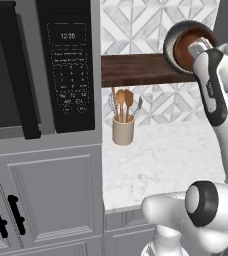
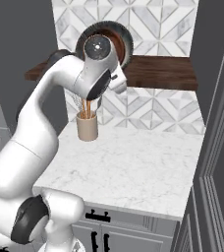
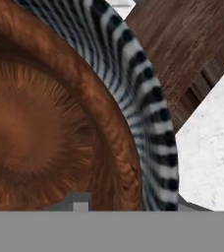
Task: Pick up the bowls on the counter and stack them on top of one another in the open cabinet. Place the smaller bowl on top of the larger bowl.
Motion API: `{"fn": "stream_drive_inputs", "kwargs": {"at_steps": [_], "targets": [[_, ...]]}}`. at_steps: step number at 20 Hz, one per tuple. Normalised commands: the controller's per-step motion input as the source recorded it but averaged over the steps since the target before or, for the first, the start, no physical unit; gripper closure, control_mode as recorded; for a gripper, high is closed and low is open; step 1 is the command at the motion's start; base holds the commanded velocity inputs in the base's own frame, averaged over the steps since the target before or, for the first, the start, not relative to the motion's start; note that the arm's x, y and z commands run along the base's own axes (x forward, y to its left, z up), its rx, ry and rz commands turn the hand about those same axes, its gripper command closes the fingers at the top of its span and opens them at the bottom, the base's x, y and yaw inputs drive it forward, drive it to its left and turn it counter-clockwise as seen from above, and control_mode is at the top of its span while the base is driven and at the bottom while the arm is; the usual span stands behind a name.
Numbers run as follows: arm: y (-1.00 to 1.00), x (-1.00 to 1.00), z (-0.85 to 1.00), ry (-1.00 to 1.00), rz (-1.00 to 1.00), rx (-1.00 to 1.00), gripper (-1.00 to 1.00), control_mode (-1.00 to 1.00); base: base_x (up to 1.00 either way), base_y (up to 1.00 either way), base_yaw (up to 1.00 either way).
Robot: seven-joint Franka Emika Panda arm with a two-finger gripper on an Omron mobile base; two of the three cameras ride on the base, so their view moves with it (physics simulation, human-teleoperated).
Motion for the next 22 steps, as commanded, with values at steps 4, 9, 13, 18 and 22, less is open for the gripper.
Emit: {"fn": "stream_drive_inputs", "kwargs": {"at_steps": [4, 9, 13, 18, 22], "targets": [[0.21, 0.86, 0.07, 0.14, -0.01, -0.06, 1.0, -1.0, 0.0, 0.0, 0.0], [0.12, 0.97, 0.0, 0.12, -0.01, -0.07, 1.0, -1.0, 0.0, 0.0, 0.0], [0.01, 0.83, 0.0, 0.0, 0.0, -0.06, -1.0, -1.0, 0.0, 0.0, 0.0], [0.0, 0.04, -0.02, -0.02, 0.0, 0.0, -1.0, -1.0, 0.0, 0.0, 0.0], [0.0, -0.3, 0.05, -0.17, 0.0, 0.0, -1.0, -1.0, 0.0, 0.0, 0.0]]}}
